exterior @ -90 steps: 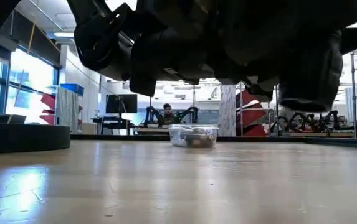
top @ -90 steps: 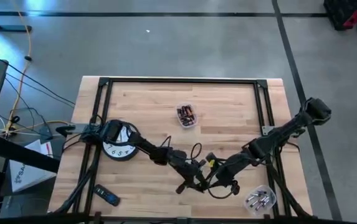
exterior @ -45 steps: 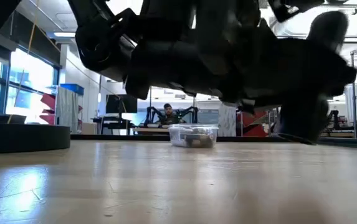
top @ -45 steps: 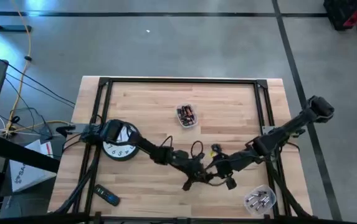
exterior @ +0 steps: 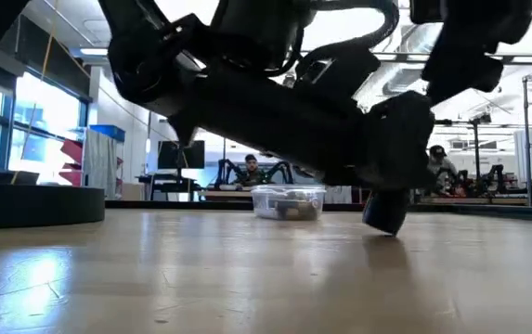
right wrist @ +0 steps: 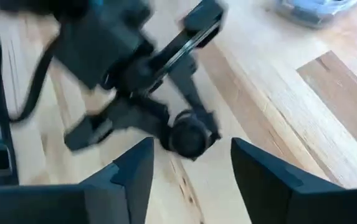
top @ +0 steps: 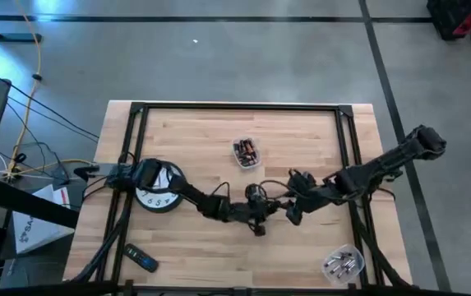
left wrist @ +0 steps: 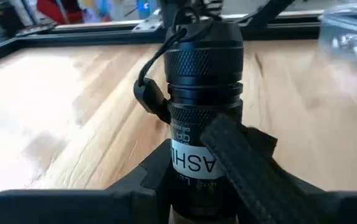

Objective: Insert battery
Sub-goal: Open the lid of the black flashlight

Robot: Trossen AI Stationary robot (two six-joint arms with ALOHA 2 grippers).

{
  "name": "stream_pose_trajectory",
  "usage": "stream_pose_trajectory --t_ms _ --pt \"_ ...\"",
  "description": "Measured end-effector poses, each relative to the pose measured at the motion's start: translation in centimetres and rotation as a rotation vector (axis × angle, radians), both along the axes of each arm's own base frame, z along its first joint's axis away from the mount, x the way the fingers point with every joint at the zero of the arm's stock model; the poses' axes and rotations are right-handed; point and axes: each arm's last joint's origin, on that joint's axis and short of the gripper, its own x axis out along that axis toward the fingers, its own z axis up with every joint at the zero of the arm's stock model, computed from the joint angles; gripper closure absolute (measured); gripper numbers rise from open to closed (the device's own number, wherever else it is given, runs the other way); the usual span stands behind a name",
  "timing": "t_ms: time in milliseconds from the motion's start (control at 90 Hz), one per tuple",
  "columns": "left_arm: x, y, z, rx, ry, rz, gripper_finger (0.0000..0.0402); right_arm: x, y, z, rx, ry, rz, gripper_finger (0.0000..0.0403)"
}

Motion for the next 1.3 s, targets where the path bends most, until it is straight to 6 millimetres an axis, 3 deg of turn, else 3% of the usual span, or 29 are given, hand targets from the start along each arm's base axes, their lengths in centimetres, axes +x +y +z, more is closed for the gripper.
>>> stream_pose_trajectory --t_ms 200,400,856,1089,1300 --pt "0.0 0.0 0.0 0.044 0.008 0.016 0.0305 1.4 -1.4 -1.7 0.071 0.075 -0.122 0.0167" --pt "-0.1 0.1 -0.1 0.052 0.024 0.019 0.0305 2.1 -2.2 -1.7 0.219 0.078 -0.195 0.0147" --pt "-0.1 0.3 0.0 0.095 0.028 0.106 0.0305 2.1 -2.3 -1.8 0.329 0.086 -0.303 0.0203" --pt "0.1 0.2 0.1 0.092 0.032 0.084 0.0305 2.5 -2.3 -1.5 0.35 0.044 -0.305 0.021" --pt "0.1 0.2 0.1 0.079 0.029 0.09 0.0305 3.5 -1.9 -3.3 0.365 0.099 -0.316 0.021"
